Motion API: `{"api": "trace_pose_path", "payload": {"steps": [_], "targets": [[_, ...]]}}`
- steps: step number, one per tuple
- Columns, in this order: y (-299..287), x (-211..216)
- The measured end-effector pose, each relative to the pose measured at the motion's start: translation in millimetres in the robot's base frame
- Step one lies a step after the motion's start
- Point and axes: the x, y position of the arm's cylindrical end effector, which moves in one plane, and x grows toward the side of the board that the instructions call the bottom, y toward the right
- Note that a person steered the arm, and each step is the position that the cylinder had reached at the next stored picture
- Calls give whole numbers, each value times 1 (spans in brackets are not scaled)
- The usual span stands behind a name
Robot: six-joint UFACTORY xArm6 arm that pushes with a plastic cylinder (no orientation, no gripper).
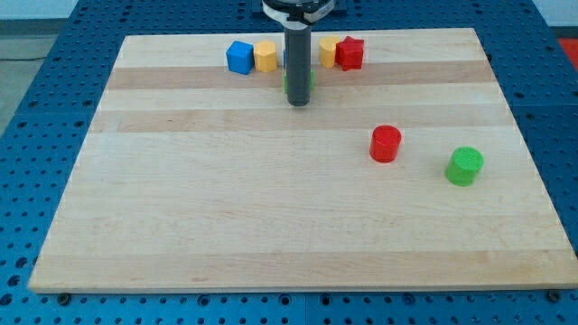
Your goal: Slide red circle towards center of the board
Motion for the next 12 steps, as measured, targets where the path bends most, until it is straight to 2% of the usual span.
{"api": "trace_pose_path", "payload": {"steps": [4, 6, 8, 9, 10, 12], "targets": [[0, -4], [17, 32], [162, 35], [176, 65], [160, 91], [90, 94]]}}
